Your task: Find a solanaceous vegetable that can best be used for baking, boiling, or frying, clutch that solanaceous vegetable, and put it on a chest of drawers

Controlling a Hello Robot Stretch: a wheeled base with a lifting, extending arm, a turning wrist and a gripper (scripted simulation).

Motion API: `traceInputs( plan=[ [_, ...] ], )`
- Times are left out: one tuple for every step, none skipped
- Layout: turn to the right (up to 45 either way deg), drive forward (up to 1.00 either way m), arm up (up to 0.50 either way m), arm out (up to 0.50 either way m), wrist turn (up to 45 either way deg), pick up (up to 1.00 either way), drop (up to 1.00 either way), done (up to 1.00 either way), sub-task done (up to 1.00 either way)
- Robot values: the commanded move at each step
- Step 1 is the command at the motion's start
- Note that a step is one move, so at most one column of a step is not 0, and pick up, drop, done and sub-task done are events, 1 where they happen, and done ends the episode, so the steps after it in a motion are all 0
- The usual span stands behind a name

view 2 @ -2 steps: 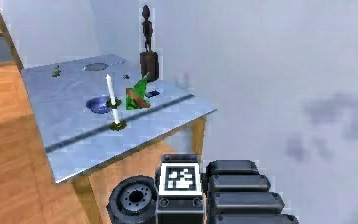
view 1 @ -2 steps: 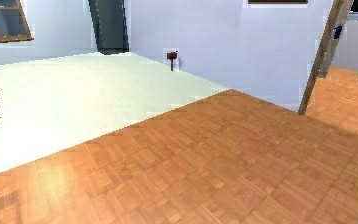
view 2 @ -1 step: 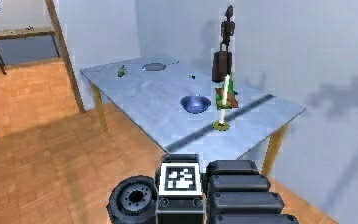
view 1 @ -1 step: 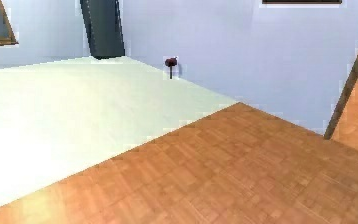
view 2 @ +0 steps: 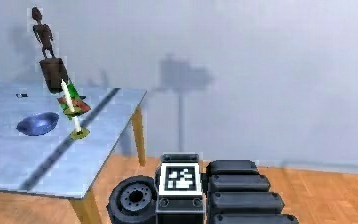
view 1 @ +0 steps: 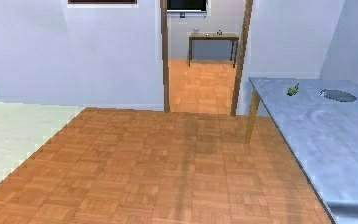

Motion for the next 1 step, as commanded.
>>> traceInputs(
  plan=[
    [6.0, 0.00, 0.00, 0.00, 0.0, 0.00, 0.00, 0.00, 0.00]
  ],
)
